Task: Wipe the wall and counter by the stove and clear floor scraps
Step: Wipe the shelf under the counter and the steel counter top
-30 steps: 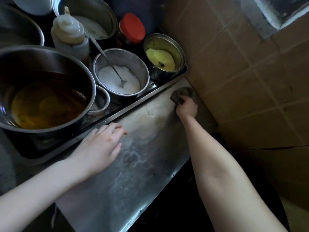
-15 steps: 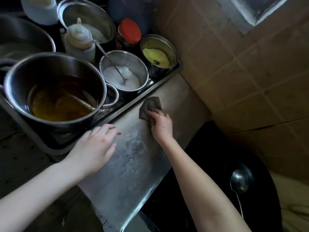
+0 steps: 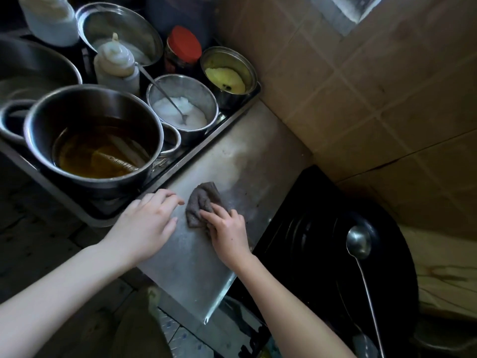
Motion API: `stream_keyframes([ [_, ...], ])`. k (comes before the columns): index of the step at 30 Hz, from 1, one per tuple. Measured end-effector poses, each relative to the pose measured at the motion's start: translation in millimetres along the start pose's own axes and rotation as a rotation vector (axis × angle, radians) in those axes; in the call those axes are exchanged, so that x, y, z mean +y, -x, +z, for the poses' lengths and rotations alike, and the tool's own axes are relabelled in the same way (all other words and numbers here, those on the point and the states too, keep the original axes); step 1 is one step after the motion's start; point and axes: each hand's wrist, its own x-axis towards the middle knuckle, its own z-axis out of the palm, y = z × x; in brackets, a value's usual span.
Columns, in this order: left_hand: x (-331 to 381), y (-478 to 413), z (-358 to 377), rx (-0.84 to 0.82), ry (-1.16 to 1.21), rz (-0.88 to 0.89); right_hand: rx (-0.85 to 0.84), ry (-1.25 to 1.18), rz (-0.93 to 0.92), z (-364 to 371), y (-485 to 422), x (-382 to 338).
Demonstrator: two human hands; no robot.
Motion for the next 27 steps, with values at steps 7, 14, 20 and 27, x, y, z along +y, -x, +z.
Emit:
stream_keyframes([
  [7, 2, -4, 0, -0.031, -0.024, 0.03, 0.053, 0.101, -0.018, -4, 8, 25],
  [14, -8, -9, -1, -0.01, -0.035, 0.028, -0.026, 0.027, 0.245, -17, -49, 63],
  [20, -18, 2, 0, 0.024, -0.029, 0.021, -0.031, -0.037, 0.412, -22, -123, 59],
  [27, -33, 20, -2, 0.029, -0.119, 0.032, -0.021, -0.091, 0.371, -15, -147, 21],
])
